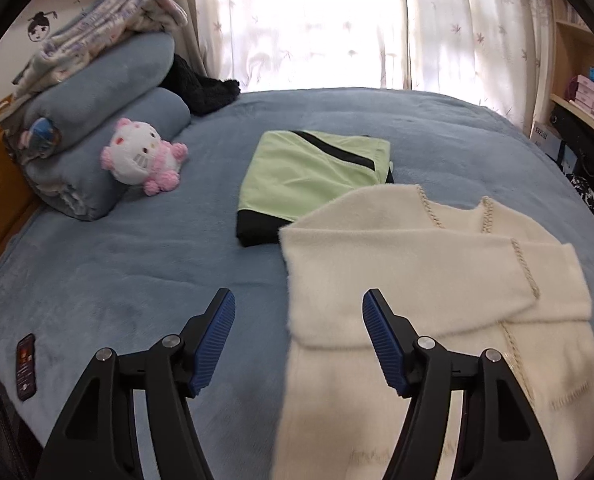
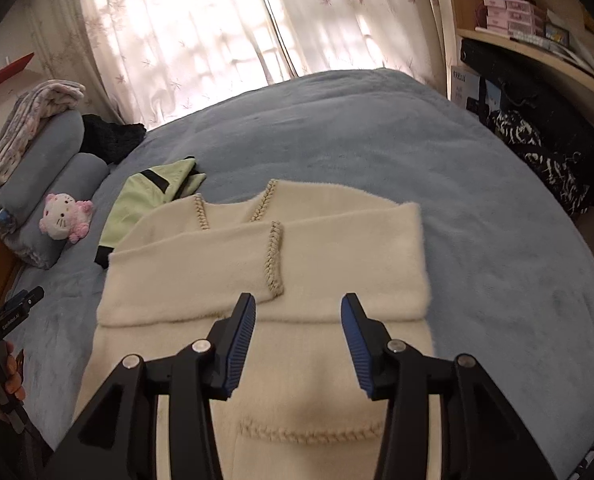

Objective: Fold large clothes

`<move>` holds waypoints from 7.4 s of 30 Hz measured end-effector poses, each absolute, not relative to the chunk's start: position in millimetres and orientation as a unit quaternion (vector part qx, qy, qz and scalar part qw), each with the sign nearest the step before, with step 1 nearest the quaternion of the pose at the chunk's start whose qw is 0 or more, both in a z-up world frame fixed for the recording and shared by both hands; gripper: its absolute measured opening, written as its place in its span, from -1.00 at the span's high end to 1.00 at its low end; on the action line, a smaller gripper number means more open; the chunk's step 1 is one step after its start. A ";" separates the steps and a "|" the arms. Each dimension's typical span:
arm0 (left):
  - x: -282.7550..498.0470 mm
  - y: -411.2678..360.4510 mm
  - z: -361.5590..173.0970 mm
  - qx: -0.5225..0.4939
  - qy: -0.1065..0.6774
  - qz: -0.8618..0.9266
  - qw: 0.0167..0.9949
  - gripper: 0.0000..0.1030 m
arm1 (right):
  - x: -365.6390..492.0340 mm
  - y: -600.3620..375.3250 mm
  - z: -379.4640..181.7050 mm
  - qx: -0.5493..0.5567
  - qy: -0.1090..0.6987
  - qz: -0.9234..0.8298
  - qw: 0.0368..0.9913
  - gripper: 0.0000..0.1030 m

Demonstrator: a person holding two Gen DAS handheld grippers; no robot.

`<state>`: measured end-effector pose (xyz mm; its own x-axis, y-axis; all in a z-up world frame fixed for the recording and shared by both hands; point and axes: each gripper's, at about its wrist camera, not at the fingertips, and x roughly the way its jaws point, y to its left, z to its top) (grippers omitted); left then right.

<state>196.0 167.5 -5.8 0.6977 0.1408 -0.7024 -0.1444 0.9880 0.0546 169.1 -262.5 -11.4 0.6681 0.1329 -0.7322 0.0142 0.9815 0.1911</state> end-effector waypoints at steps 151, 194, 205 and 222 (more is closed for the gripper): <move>353.7 207.0 -152.0 -0.058 0.508 0.014 0.859 -0.47 | 322.3 -354.1 -146.0 0.206 0.508 0.031 0.836 -0.35; 370.5 188.8 -135.8 -0.057 0.395 0.084 0.913 0.63 | 333.2 -320.3 -127.3 0.122 0.421 -0.114 0.892 0.57; 331.8 78.8 -128.4 -0.024 0.388 -0.010 0.921 0.63 | 337.9 -142.3 -140.7 0.040 0.462 0.104 0.880 0.57; 397.7 225.9 -185.3 -0.142 0.445 0.102 0.878 0.19 | 350.7 -389.9 -169.4 0.165 0.438 -0.125 0.875 0.98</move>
